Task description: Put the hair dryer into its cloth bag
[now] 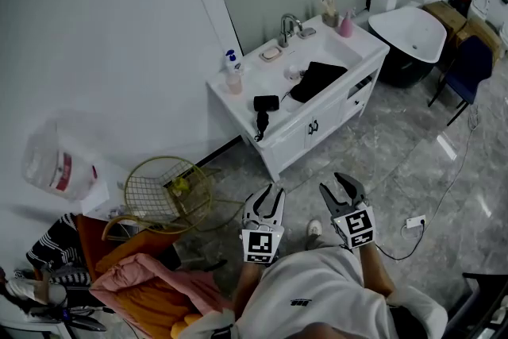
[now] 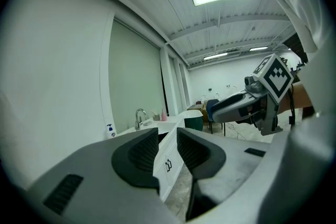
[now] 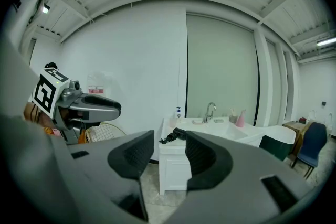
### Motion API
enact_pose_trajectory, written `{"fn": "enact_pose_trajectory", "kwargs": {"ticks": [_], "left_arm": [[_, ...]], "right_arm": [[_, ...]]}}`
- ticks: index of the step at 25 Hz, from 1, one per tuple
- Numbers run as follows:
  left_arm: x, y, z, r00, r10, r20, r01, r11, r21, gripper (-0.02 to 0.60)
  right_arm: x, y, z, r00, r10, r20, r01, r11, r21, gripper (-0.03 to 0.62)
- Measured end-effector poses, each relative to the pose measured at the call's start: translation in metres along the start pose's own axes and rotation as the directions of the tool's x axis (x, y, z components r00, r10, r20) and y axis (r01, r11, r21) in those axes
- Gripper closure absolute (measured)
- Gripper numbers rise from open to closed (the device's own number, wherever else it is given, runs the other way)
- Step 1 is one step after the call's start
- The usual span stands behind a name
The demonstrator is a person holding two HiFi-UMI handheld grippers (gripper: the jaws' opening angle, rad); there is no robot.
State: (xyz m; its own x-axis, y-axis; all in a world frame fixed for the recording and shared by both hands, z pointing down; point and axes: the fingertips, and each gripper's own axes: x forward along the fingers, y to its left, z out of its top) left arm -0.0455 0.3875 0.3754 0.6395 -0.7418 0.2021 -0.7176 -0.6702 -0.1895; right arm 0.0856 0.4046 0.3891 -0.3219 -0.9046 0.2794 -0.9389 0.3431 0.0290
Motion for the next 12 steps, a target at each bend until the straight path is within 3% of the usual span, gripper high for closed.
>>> {"fn": "enact_pose_trajectory", "kwargs": {"ticks": [12], "left_arm": [[0.070,-0.002,0.014,0.999,0.036,-0.030,-0.036,0.999,0.005,0.456]], "right_arm": [[0.035,-0.067,-0.004,0.999,0.047,-0.001,-0.047,0.999,0.021,0.396]]}}
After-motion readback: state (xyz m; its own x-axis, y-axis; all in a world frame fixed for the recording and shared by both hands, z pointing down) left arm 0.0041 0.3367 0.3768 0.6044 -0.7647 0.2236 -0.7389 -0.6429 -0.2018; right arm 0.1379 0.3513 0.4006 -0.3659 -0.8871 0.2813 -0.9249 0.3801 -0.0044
